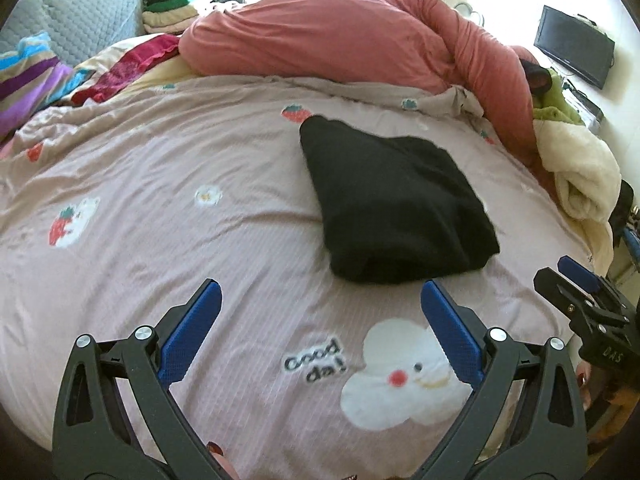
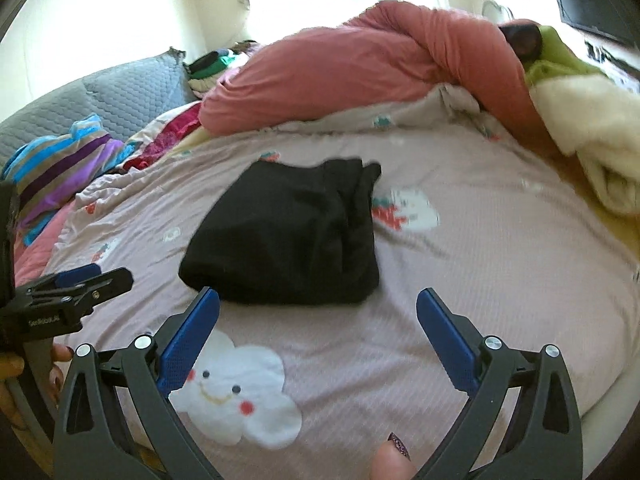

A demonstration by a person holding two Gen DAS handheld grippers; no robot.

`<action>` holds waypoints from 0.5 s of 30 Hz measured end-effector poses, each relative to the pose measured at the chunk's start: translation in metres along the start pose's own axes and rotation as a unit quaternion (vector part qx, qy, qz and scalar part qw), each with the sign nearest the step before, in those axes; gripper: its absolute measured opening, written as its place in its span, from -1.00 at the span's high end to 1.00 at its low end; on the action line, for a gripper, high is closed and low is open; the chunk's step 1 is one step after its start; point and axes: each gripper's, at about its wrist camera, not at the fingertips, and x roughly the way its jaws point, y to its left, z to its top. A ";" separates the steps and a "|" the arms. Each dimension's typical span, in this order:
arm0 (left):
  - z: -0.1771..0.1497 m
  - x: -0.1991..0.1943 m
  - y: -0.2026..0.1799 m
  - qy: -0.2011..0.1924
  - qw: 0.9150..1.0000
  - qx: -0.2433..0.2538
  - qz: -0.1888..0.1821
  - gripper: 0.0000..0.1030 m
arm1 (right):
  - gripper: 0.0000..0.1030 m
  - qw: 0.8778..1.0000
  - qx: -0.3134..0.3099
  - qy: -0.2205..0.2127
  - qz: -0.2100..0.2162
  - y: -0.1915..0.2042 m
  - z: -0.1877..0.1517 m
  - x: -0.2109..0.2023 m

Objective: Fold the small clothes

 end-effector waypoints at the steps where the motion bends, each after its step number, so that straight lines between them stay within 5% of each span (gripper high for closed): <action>1: -0.003 0.000 0.001 0.001 1.000 -0.002 0.001 -0.81 | -0.91 1.000 0.002 0.004 -0.002 0.000 -0.003 0.001; 15: -0.023 0.001 0.009 0.005 1.000 -0.017 0.007 -0.82 | -0.91 0.999 -0.005 0.025 -0.031 0.005 -0.025 0.008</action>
